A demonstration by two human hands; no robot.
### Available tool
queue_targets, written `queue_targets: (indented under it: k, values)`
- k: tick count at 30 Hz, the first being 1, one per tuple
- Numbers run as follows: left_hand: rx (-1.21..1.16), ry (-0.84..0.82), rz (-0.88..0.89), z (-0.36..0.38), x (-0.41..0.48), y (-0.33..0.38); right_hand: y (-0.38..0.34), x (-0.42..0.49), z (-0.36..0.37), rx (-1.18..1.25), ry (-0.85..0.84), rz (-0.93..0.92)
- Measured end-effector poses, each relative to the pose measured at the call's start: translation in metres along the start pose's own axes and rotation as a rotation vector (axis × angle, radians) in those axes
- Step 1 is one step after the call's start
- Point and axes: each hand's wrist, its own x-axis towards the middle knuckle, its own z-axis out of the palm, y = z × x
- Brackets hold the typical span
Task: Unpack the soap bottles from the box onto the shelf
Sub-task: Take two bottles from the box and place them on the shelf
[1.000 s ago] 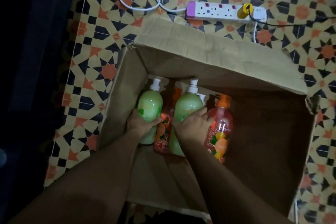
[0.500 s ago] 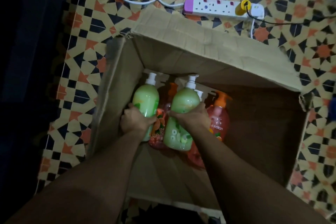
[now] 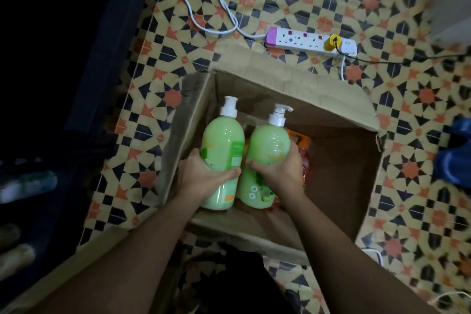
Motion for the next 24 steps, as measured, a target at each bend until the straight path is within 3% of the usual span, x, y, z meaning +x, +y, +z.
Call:
queue_targets:
  k: [7, 12, 24]
  values:
    - [-0.012, 0.007, 0.247, -0.072, -0.090, 0.036, -0.034, -0.093, -0.054, 0.254, 0.020, -0.176]
    - [-0.042, 0.133, 0.394, -0.160, -0.180, 0.048, -0.095, -0.194, -0.094, 0.360, -0.029, -0.356]
    - [-0.345, 0.682, 0.572, -0.397, -0.450, -0.019, -0.271, -0.491, -0.123, 0.397, -0.255, -0.931]
